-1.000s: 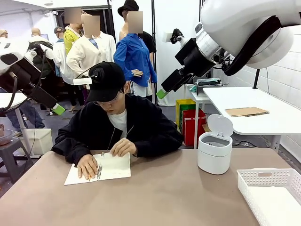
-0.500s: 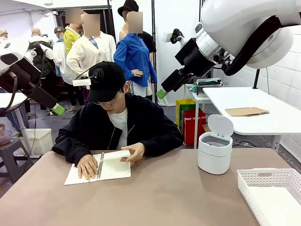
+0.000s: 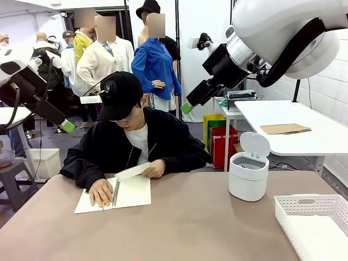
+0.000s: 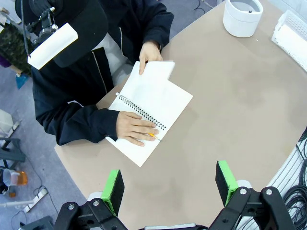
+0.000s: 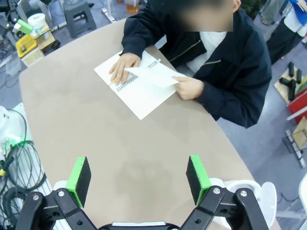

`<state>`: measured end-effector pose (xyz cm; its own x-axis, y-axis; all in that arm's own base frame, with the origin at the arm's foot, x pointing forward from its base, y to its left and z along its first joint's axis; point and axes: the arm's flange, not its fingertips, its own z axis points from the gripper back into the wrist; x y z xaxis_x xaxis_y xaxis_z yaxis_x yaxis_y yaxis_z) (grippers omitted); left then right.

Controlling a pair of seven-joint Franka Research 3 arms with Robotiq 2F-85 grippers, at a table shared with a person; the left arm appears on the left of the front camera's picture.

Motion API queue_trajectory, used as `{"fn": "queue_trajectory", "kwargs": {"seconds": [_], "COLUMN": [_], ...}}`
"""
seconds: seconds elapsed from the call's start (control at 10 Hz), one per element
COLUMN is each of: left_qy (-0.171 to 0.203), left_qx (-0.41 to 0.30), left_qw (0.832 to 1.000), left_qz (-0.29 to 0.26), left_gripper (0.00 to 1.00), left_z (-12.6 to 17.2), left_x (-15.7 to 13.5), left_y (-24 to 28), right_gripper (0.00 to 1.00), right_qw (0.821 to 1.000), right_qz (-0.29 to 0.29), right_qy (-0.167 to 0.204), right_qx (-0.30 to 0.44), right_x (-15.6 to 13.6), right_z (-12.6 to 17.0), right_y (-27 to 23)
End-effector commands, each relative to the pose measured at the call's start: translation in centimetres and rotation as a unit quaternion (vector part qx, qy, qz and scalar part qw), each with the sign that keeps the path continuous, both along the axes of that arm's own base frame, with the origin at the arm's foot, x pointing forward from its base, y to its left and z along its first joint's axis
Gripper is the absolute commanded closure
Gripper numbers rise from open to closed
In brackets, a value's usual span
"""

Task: Sort the paper based on its condition.
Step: If a person hands you a paper, place it in the Organizing basket , and if it's crumpled, put it in the Trash can.

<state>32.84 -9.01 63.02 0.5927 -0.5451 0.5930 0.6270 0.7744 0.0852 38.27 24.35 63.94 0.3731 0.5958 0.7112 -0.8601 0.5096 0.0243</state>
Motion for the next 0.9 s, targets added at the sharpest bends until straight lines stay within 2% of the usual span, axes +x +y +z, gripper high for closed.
{"fn": "queue_trajectory", "kwargs": {"seconds": [0.0,0.8], "left_qy": [-0.001,-0.001], "left_qx": [0.001,0.001], "left_qw": [1.000,1.000], "left_qz": [0.002,0.002], "left_gripper": [0.00,0.00], "left_z": [0.02,0.02], "left_x": [-0.03,-0.03], "left_y": [0.04,0.04], "right_gripper": [0.00,0.00], "right_qw": [1.000,1.000], "right_qz": [0.001,0.001], "right_qy": [0.003,0.003], "right_qx": [0.000,0.000], "right_x": [-0.28,-0.28], "right_z": [-0.38,-0.38], "right_y": [-0.16,-0.16]}}
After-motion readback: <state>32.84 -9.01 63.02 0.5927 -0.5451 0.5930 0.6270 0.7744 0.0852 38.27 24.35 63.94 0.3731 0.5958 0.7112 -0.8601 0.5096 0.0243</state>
